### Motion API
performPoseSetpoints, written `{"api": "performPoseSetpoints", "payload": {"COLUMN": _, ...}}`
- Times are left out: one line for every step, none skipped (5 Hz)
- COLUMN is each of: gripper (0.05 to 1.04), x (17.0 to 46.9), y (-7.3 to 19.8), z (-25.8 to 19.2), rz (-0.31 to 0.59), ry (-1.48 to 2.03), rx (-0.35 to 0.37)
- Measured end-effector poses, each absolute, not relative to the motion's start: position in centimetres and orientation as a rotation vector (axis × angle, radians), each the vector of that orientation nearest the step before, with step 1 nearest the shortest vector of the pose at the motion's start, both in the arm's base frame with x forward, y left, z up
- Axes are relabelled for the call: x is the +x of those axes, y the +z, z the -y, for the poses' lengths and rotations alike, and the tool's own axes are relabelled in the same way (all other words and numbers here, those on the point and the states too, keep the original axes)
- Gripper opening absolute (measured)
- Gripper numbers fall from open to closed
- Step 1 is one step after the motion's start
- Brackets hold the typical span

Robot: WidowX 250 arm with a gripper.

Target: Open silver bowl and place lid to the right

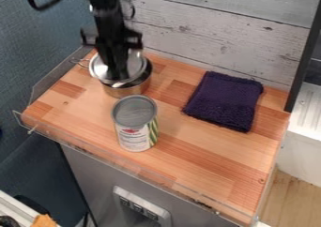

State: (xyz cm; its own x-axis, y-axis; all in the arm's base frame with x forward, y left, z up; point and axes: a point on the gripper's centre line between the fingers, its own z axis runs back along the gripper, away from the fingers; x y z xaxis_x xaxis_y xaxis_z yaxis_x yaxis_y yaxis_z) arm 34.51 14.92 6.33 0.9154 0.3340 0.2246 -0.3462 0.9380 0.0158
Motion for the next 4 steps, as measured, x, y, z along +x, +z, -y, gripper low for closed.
{"api": "performPoseSetpoints", "payload": {"gripper": 0.277, "x": 33.2, "y": 9.8, "z": -11.5, "rz": 0.286, "ry": 0.286, "rx": 0.027}}
{"api": "performPoseSetpoints", "payload": {"gripper": 0.277, "x": 30.2, "y": 11.1, "z": -6.9, "rz": 0.305, "ry": 0.184, "rx": 0.003}}
{"api": "performPoseSetpoints", "payload": {"gripper": 0.277, "x": 27.4, "y": 10.1, "z": -2.1, "rz": 0.276, "ry": 0.062, "rx": -0.007}}
{"api": "performPoseSetpoints", "payload": {"gripper": 0.277, "x": 26.2, "y": 8.4, "z": 2.8, "rz": 0.257, "ry": -0.064, "rx": 0.008}}
